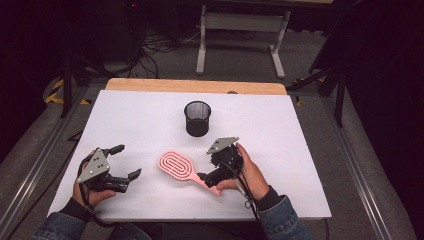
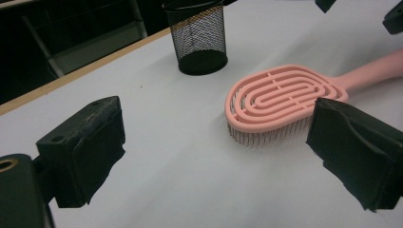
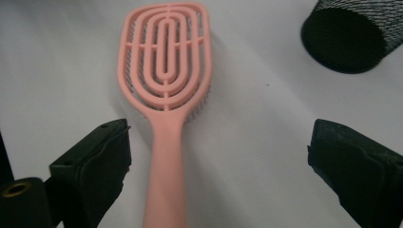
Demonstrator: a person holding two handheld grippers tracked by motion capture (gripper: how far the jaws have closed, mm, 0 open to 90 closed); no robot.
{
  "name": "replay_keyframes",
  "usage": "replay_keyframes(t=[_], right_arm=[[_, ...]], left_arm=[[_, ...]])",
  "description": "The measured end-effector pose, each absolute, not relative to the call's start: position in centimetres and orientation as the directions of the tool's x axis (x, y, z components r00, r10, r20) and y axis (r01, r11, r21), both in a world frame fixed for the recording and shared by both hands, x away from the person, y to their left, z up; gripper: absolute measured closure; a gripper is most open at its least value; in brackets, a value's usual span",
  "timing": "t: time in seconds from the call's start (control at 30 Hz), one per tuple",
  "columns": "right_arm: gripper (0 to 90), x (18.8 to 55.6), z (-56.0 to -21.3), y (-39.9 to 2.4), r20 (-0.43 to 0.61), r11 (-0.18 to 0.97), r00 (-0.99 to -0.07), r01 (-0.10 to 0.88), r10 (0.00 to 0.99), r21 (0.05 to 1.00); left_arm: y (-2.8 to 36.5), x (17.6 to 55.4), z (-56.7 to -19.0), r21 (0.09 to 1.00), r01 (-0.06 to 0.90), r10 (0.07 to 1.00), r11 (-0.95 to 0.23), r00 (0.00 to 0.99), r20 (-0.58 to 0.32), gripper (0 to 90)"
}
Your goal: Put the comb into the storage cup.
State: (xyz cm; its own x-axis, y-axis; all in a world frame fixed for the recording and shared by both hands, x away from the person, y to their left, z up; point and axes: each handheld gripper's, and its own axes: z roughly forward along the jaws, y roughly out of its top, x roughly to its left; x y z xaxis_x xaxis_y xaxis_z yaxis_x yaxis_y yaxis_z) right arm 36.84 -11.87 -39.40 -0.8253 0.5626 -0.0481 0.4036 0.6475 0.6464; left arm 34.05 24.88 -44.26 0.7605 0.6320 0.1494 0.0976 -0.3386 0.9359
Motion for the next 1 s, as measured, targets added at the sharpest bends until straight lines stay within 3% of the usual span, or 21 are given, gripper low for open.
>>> replay_keyframes(t=[0.23,0.4,0.8,0.93,1.0], right_arm=[[17.1,36.8,-41.1,-9.5,-0.028,0.704,-0.849,0.418,0.527,0.575],[34.4,36.8,-41.7,-8.5,-0.025,0.744,-0.875,0.395,0.483,0.538],[51.2,37.3,-43.5,-7.3,-0.036,0.816,-0.899,0.378,0.435,0.437],[54.9,37.4,-43.5,-7.4,-0.024,0.809,-0.899,0.382,0.438,0.446],[61.6,37.5,-43.5,-7.5,-0.027,0.806,-0.898,0.381,0.44,0.452]], left_arm=[[24.9,34.1,-44.3,0.936,0.102,0.629,-0.336,0.764,0.142,6.4],[24.8,34.0,-44.3,0.932,0.101,0.622,-0.349,0.768,0.149,6.2],[24.8,34.1,-44.3,0.934,0.104,0.62,-0.341,0.772,0.14,6.5],[24.8,34.1,-44.3,0.934,0.106,0.617,-0.341,0.775,0.137,6.7],[24.8,34.1,-44.4,0.933,0.108,0.616,-0.342,0.776,0.136,6.8]])
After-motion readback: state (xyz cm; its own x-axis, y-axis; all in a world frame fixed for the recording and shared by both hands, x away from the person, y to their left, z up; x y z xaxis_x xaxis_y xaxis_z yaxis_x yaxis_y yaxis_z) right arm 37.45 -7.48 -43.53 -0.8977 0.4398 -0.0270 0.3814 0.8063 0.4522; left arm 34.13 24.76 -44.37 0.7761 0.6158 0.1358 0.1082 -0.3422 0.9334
